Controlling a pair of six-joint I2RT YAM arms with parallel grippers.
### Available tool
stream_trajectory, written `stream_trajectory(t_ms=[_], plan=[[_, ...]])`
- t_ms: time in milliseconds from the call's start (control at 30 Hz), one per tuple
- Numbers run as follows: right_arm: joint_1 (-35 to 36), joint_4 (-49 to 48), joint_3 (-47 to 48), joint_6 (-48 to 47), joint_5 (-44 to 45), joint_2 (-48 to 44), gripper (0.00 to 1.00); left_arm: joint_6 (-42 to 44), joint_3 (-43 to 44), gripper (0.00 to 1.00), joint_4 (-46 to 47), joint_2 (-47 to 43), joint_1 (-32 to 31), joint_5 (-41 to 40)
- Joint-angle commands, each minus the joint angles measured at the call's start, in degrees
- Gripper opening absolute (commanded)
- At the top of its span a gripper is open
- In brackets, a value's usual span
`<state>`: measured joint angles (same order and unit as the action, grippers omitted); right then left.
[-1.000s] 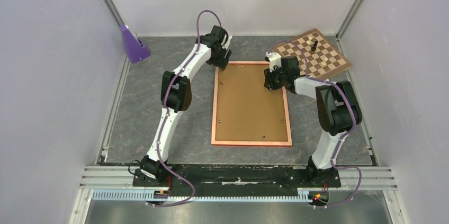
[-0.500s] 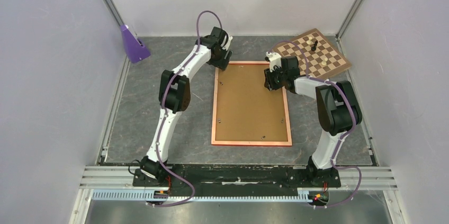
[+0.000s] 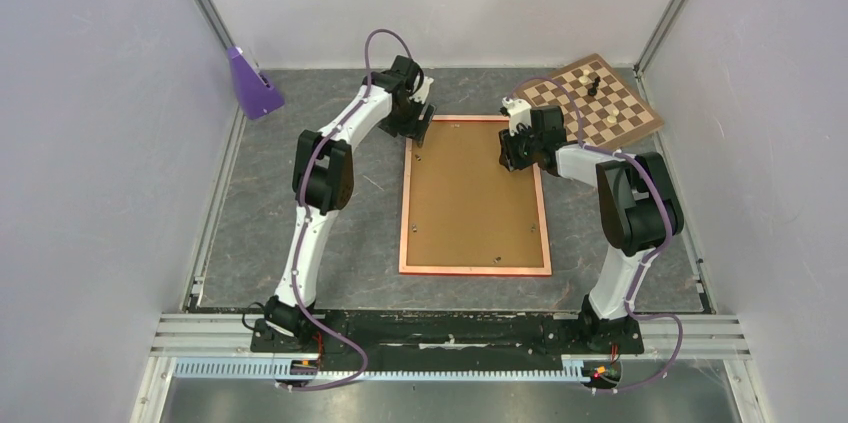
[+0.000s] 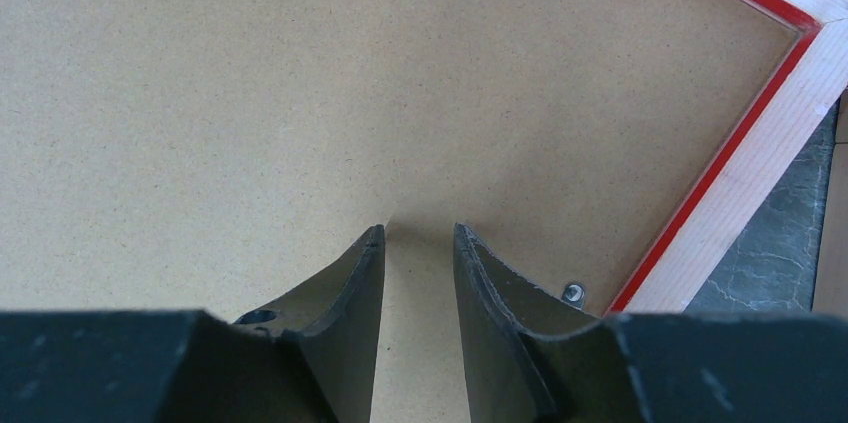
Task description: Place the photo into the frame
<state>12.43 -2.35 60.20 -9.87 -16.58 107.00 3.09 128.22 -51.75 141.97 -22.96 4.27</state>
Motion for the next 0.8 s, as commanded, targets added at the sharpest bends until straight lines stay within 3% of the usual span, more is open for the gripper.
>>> stream_trajectory(t_ms=[0, 367, 767], plan=[[0.14, 5.51, -0.23, 0.55, 0.12, 1.90, 0.34, -0.81, -0.72, 0.82, -2.76, -4.45, -0.24, -3.44], [0.22, 5.60, -0.57, 0.38, -0.25, 1.90, 0.34, -0.68, -2.94, 0.81, -1.54, -3.95, -0.18, -5.92], [0.21, 5.60, 0.06, 0.07, -0.67, 0.94, 0.35, -2.49, -10.01, 0.80, 4.64, -13.34, -0.17, 2.59]])
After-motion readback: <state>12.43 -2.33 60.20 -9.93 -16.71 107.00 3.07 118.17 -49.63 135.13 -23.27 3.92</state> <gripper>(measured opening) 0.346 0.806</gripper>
